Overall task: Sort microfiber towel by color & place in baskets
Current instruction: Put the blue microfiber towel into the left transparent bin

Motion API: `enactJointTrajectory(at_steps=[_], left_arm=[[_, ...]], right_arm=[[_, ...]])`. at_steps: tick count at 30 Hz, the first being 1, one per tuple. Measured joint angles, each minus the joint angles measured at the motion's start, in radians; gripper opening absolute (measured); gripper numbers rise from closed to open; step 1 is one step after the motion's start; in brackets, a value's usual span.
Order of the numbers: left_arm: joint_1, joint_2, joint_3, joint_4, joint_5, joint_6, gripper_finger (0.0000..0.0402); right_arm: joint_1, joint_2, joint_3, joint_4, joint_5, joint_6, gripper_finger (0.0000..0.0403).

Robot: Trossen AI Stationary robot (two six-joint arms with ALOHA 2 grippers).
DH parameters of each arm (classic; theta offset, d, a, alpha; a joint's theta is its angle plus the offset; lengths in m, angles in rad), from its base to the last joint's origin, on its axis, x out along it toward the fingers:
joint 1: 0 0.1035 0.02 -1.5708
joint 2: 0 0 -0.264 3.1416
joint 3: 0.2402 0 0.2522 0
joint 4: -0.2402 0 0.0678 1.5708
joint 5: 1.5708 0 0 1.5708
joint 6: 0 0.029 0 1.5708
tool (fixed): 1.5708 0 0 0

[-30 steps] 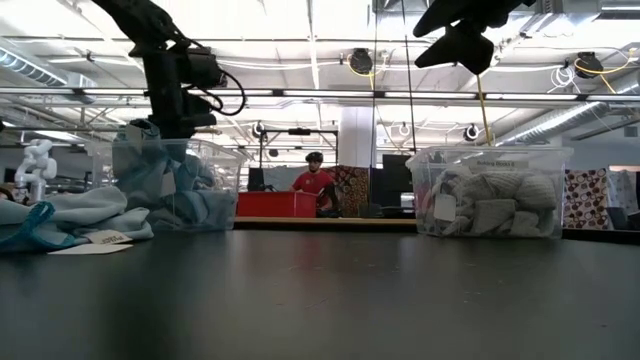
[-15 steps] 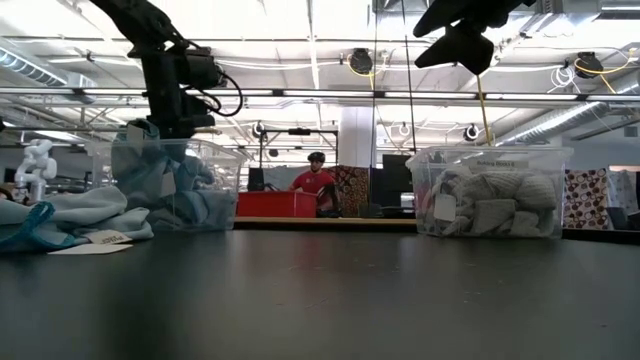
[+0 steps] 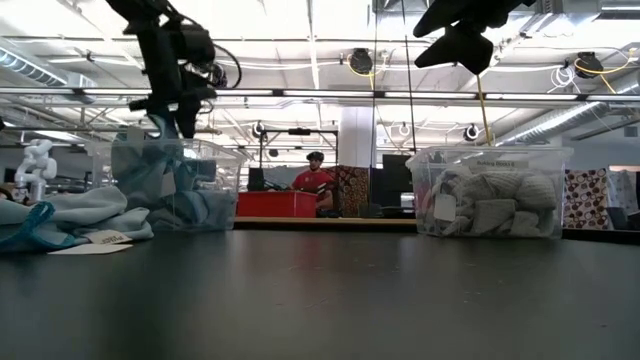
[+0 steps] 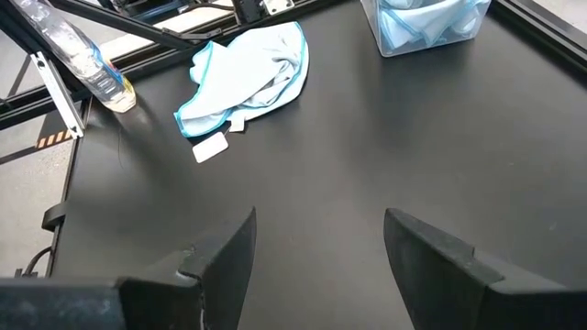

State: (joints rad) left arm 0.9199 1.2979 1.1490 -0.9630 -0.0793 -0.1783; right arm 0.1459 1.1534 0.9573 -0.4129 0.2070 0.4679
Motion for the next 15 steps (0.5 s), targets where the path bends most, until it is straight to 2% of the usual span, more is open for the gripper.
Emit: enactJointTrajectory(at_steps=[5,15], left_arm=[[0.000,-0.048,0.055,-0.044,0.002,0.000,0.0187],[-0.013,-0.056,0.055,-0.221,0.058,0.036,0.0177]], right_arm=[[0.000,0.000,0.000,0.000,0.000,-0.008,0.0231],[0.000,0.000,0.000,0.000,0.000,-0.012,0.0231]])
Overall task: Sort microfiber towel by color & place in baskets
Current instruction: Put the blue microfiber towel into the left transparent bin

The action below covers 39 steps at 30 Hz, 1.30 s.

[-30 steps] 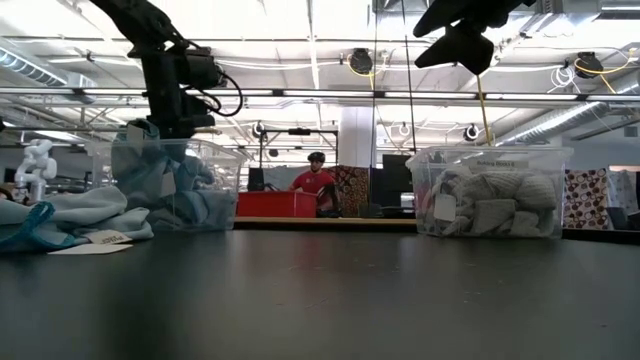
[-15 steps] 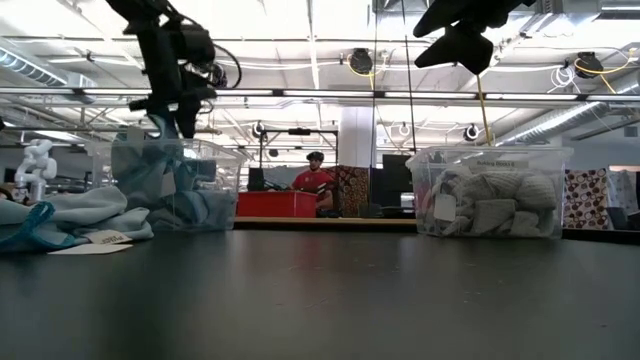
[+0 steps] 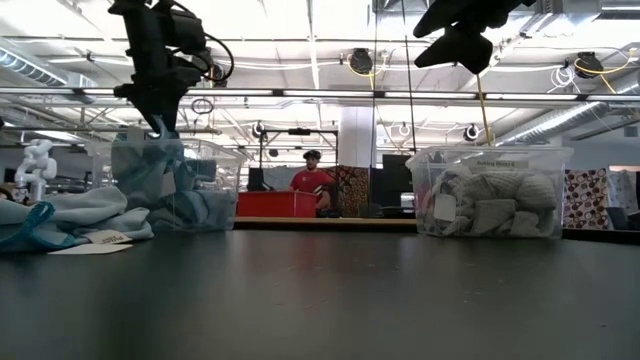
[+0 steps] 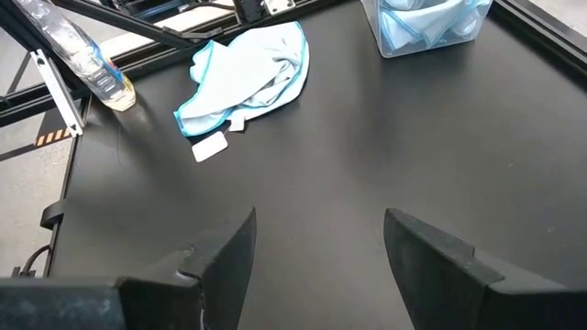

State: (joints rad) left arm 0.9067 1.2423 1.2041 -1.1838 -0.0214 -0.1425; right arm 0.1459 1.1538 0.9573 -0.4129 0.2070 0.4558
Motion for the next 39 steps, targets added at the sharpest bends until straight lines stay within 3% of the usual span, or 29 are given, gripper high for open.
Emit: enactJointTrajectory(at_steps=[8,15,39], left_arm=[[-0.006,0.006,-0.065,0.084,0.000,-0.002,0.0119],[-0.006,0.091,-0.117,0.155,-0.005,-0.002,0.0089],[-0.006,0.303,-0.119,0.233,0.042,0.027,0.0085]], right_arm=[[0.000,0.000,0.000,0.001,0.000,0.001,0.0231],[0.004,0.000,0.000,0.001,0.000,0.020,0.0231],[0.026,0.000,0.000,-0.025,0.002,0.049,0.0231]])
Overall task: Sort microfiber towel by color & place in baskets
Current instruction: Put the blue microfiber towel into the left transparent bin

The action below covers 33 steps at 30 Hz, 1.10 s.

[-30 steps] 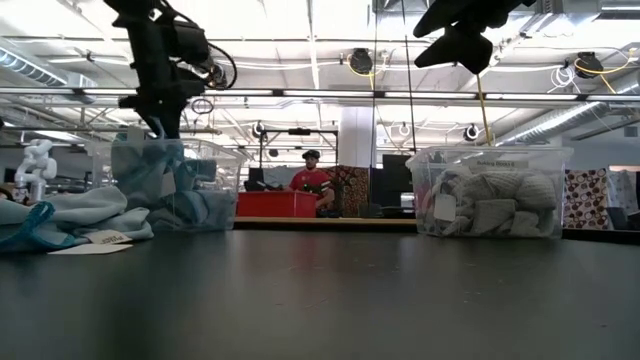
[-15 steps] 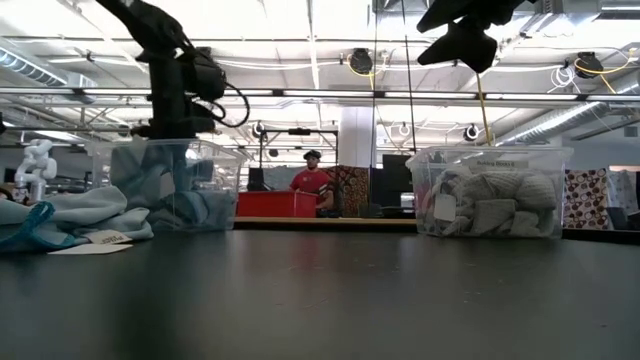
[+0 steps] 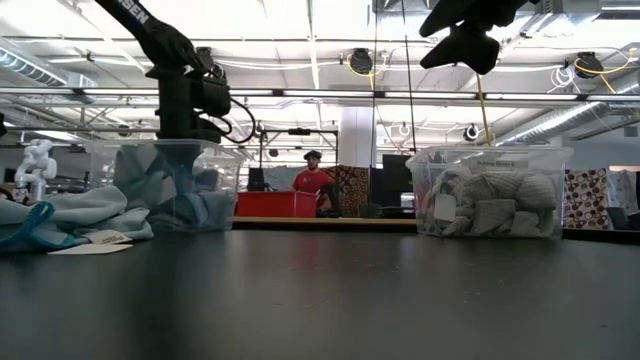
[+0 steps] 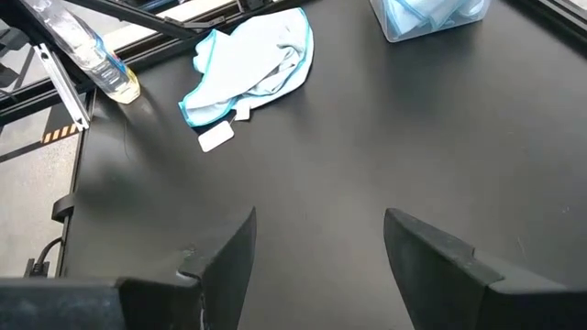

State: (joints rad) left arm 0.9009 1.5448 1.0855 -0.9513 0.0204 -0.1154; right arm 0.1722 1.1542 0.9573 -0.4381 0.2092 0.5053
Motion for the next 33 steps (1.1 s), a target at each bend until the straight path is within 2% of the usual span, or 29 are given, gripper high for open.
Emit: enactJointTrajectory(at_steps=[15,25,33], left_arm=[[0.000,0.000,-0.001,0.004,-0.002,-0.008,0.0150],[0.000,-0.063,-0.001,0.000,0.032,-0.037,0.0153],[-0.019,-0.197,-0.001,-0.009,0.057,-0.086,0.0153]], right_arm=[[0.000,0.000,0.000,-0.010,-0.006,0.000,0.0231],[0.000,-0.005,0.000,-0.018,-0.006,-0.026,0.0231],[0.000,-0.045,0.000,-0.026,-0.002,-0.099,0.0231]])
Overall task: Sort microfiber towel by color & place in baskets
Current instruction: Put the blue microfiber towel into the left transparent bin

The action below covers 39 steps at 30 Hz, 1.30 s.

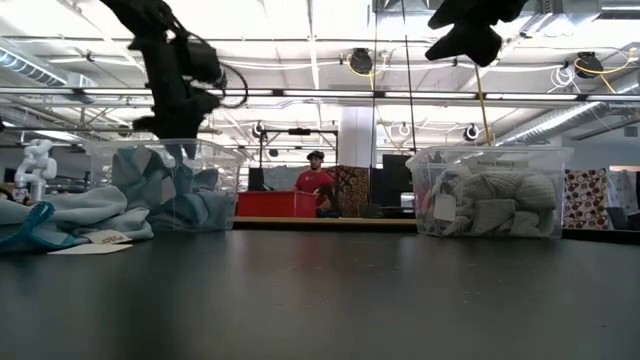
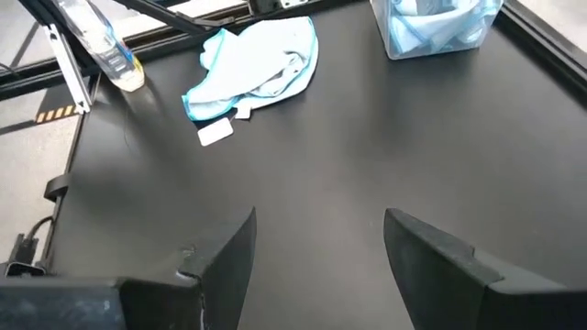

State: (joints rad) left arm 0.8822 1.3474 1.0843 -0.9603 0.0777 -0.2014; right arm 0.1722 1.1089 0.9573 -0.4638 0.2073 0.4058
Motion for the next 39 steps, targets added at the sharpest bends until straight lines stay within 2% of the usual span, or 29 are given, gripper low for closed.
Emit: enactJointTrajectory(at_steps=[11,18,27,36,39], left_arm=[[-0.092,-0.224,0.000,0.011,0.000,-0.109,0.0153],[-0.185,-0.320,0.000,0.019,0.000,-0.159,0.0153],[-0.245,-0.371,0.000,0.040,0.000,-0.159,0.0153],[-0.245,-0.370,0.000,0.033,-0.001,-0.160,0.0153],[-0.245,-0.370,0.000,0.031,-0.001,-0.160,0.0153]], right_arm=[[0.000,-0.011,0.000,-0.074,-0.005,-0.055,0.0231],[0.000,-0.086,0.000,-0.085,-0.005,-0.058,0.0231],[0.000,-0.186,0.000,-0.086,0.002,0.000,0.0231],[0.000,-0.238,0.000,-0.097,-0.001,-0.007,0.0231],[0.000,-0.251,0.000,-0.127,-0.002,-0.056,0.0231]])
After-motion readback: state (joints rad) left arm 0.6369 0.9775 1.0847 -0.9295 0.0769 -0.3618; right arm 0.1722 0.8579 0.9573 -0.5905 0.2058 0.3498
